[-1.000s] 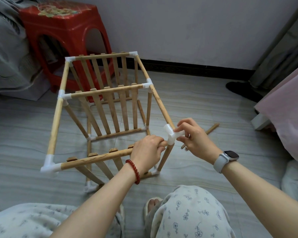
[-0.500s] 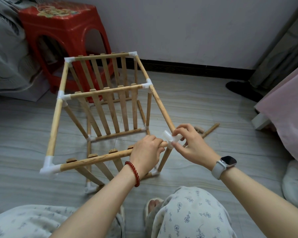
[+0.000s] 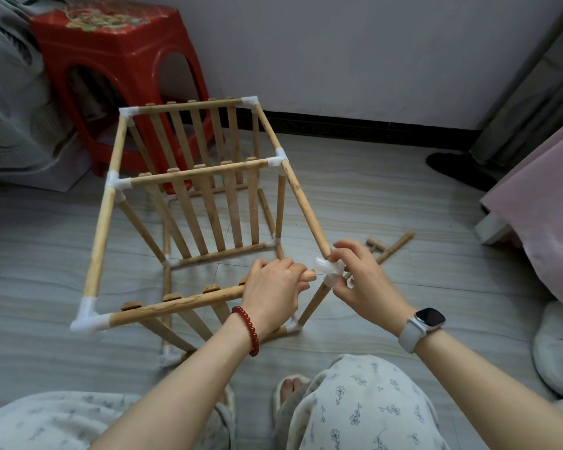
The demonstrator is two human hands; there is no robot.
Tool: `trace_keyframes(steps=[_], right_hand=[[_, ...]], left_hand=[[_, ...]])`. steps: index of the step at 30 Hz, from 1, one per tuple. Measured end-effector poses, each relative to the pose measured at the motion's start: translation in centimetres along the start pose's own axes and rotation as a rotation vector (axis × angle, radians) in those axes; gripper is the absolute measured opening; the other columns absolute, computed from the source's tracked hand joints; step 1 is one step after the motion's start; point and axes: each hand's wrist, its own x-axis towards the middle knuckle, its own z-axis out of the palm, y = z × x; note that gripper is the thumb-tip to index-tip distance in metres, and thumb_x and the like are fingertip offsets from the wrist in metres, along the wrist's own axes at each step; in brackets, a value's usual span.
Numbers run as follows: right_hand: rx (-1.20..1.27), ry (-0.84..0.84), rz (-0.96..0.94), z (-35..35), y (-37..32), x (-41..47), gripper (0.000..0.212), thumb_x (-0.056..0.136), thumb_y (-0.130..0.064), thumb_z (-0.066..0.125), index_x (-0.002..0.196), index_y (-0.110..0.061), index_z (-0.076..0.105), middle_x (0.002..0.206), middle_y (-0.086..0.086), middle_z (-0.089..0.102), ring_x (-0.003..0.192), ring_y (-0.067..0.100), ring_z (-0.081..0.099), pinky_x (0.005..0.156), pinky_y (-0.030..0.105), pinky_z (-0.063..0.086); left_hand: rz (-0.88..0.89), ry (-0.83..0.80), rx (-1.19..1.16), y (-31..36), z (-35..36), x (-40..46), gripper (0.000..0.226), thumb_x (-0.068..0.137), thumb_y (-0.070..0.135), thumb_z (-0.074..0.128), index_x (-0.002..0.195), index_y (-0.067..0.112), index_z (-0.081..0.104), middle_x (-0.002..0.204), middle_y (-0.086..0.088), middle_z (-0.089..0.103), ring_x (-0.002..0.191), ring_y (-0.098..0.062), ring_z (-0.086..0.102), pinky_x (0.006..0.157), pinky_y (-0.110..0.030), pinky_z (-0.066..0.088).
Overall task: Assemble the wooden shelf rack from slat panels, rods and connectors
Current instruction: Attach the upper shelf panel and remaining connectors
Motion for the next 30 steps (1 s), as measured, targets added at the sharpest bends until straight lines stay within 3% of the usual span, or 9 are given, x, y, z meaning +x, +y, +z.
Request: trace_keyframes(steps=[5,10,13,16,19,21,24,28,30], right_hand=[[0.02,-0.036,-0.063,0.2,-0.2,-0.3,0.022,0.081,0.005,0.062,0.102,-0.002,0.06,0.122,0.012,0.052,0.104,0.025,0.053,0.084,0.025,0.04],[0.056,-0.093,-0.031,-0.2,-0.1,-0.2,0.021,0.085,0.002,0.056,0.104,-0.005,0.059,0.13,0.009,0.045,0.091,0.014,0.05,0.074,0.006,0.035],[0.151,-0.102,0.01,-0.3,-0.1,-0.2,0.024,0.085,0.0,0.056,0.101,-0.017,0.057,0.127,0.004,0.043,0.096,0.011,0.049,0.078,0.002,0.036],[0.212,-0.127,0.093,-0.3,-0.4,-0.1,0.031,0.085,-0.012,0.059,0.099,-0.035,0.045,0.124,-0.005,0.043,0.097,0.005,0.049,0.076,0.011,0.042],[0.143,-0.192,0.125,-0.3,-0.4,0.6,0.041,0.087,-0.016,0.063,0.122,-0.024,0.043,0.122,-0.004,0.044,0.099,0.01,0.05,0.087,0.028,0.048],[0.097,-0.235,0.154,-0.6,-0.3,1.1,0.053,0.087,-0.017,0.065,0.132,-0.02,0.038,0.127,-0.002,0.045,0.108,0.014,0.05,0.093,0.032,0.046],[0.041,-0.274,0.151,-1.2,0.0,1.5,0.054,0.087,-0.018,0.065,0.133,-0.02,0.037,0.127,-0.004,0.05,0.111,0.016,0.051,0.092,0.032,0.045],[-0.037,-0.316,0.007,-2.2,0.0,1.4,0.044,0.091,-0.016,0.06,0.13,-0.018,0.041,0.127,-0.001,0.051,0.102,0.017,0.054,0.087,0.033,0.047],[-0.01,-0.295,-0.051,-2.8,-0.4,1.8,0.047,0.09,-0.011,0.059,0.134,-0.015,0.042,0.13,-0.002,0.049,0.102,0.014,0.054,0.084,0.022,0.048]], left_hand=[[0.029,0.034,-0.002,-0.7,-0.1,-0.7,0.025,0.097,0.037,0.046,0.118,0.029,0.057,0.107,0.013,0.059,0.101,-0.008,0.053,0.097,-0.026,0.028],[0.048,0.046,-0.016,-0.8,-0.1,-1.0,0.026,0.096,0.036,0.047,0.118,0.028,0.059,0.106,0.012,0.061,0.101,-0.009,0.053,0.095,-0.023,0.026],[0.044,0.059,-0.021,-0.8,0.0,-1.0,0.027,0.096,0.037,0.048,0.118,0.027,0.06,0.105,0.011,0.062,0.099,-0.01,0.054,0.094,-0.022,0.026],[0.04,0.049,-0.021,-0.7,0.1,-0.9,0.027,0.096,0.037,0.048,0.119,0.028,0.059,0.105,0.011,0.061,0.1,-0.009,0.053,0.096,-0.023,0.026],[0.038,0.045,-0.024,-0.7,0.1,-0.9,0.027,0.096,0.037,0.048,0.119,0.028,0.058,0.105,0.011,0.061,0.099,-0.009,0.053,0.095,-0.022,0.025],[0.03,0.043,-0.029,-0.7,0.1,-0.8,0.026,0.096,0.038,0.047,0.118,0.029,0.058,0.104,0.011,0.061,0.099,-0.009,0.053,0.094,-0.021,0.025],[0.026,0.044,-0.041,-0.7,0.0,-0.7,0.025,0.096,0.038,0.048,0.117,0.03,0.059,0.103,0.012,0.061,0.098,-0.008,0.053,0.093,-0.023,0.027],[0.031,0.045,-0.05,-0.7,0.0,-0.9,0.025,0.096,0.038,0.048,0.117,0.03,0.059,0.102,0.012,0.061,0.097,-0.009,0.053,0.093,-0.024,0.029],[0.033,0.048,-0.054,-0.7,-0.1,-0.7,0.024,0.096,0.037,0.048,0.116,0.03,0.059,0.102,0.012,0.061,0.097,-0.009,0.053,0.092,-0.024,0.028]])
